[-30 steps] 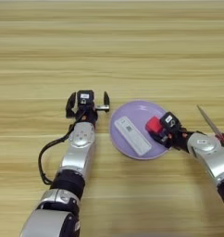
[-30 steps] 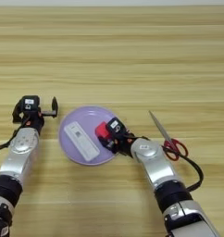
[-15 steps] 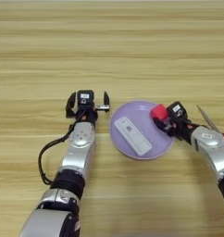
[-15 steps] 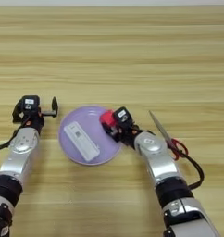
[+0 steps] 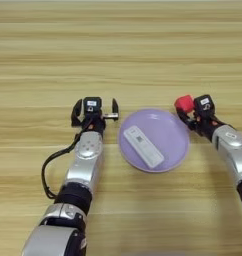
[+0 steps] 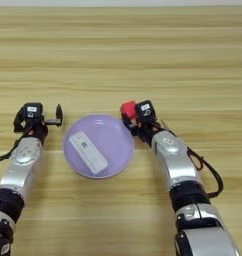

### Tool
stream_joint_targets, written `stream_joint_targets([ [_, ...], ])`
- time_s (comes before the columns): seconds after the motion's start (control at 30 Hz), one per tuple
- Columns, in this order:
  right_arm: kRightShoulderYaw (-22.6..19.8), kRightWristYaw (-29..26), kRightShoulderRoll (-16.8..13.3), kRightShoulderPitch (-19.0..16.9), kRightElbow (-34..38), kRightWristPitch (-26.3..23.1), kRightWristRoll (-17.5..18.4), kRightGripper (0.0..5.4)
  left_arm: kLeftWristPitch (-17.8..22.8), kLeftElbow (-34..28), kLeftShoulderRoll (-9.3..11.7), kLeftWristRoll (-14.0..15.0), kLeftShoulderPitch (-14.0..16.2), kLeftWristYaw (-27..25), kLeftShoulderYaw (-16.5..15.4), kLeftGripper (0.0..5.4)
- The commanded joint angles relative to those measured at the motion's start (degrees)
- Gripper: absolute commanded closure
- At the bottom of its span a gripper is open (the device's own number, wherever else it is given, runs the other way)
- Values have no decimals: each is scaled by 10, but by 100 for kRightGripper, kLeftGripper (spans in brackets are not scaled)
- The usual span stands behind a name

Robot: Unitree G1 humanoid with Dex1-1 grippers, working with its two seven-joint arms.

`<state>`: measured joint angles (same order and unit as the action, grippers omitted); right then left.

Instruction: Move the objects on the table

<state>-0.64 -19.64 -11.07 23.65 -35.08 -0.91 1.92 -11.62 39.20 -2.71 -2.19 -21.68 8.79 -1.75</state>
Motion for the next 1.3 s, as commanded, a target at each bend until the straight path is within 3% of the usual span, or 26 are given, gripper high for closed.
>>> stream_joint_targets([
  [0.03, -8, 33, -11, 21, -32, -9, -14, 314, 1, 6, 1, -5, -7, 4, 1, 0],
  [0.37, -5, 61, -19, 29, -66, -41, -30, 314, -1, 8, 2, -4, -8, 3, 0, 0],
  [1.0, 17, 49, -25, 28, -86, -83, -54, 314, -1, 6, 1, -5, -7, 5, 0, 0],
  [1.3, 13, 37, -18, 21, -61, -77, -40, 208, 0, 2, 1, -5, -6, 5, 0, 0],
])
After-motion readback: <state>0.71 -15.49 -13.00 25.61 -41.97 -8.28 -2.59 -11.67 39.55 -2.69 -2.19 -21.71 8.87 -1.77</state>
